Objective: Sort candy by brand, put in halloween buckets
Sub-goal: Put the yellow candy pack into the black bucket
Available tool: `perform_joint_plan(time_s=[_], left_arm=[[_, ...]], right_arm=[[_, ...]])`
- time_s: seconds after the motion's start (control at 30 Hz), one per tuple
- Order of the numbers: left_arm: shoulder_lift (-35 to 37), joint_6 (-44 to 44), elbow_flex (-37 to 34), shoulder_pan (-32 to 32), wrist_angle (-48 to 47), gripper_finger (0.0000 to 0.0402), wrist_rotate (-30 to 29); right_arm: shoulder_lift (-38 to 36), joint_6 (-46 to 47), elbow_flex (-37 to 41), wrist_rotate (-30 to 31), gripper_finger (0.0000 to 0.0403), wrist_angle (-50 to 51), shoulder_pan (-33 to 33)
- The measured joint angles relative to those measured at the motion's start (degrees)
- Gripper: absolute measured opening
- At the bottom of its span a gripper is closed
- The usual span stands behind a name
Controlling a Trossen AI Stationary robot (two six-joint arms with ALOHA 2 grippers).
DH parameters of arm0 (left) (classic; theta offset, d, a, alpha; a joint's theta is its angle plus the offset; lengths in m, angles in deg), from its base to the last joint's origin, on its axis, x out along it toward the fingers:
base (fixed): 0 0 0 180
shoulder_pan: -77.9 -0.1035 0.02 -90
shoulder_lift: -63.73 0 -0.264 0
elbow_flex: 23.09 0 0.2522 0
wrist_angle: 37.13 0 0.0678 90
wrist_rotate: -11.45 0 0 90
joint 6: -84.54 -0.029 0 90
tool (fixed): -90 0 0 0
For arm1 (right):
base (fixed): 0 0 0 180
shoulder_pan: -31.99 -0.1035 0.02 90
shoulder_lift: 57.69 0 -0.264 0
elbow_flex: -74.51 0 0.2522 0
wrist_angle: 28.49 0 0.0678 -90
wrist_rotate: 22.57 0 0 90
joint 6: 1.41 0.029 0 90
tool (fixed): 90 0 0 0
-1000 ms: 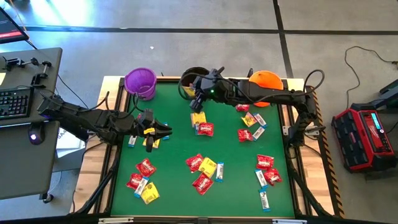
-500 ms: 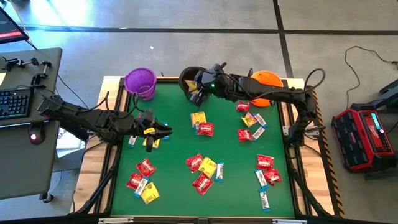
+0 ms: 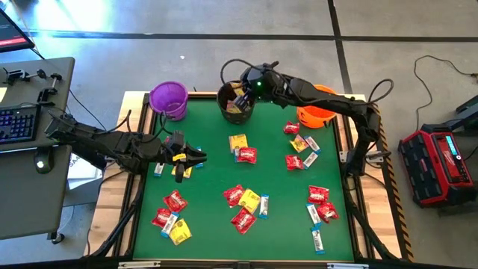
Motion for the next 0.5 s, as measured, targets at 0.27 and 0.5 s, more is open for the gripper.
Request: perform_joint_plan(time_s=[0.27, 0.5], left_arm=[[0.00, -0.04, 0.00, -0.02, -0.02, 0.0080, -0.02], [0.00, 0.01, 0.00, -0.01, -0.20, 0.0080, -0.02]], right_arm=[[4.30, 0.56, 0.07, -1.56, 0.0000, -1.45, 0.91], [7.15, 4.42, 0.07, -1.38, 0.0000, -2.73, 2.15]])
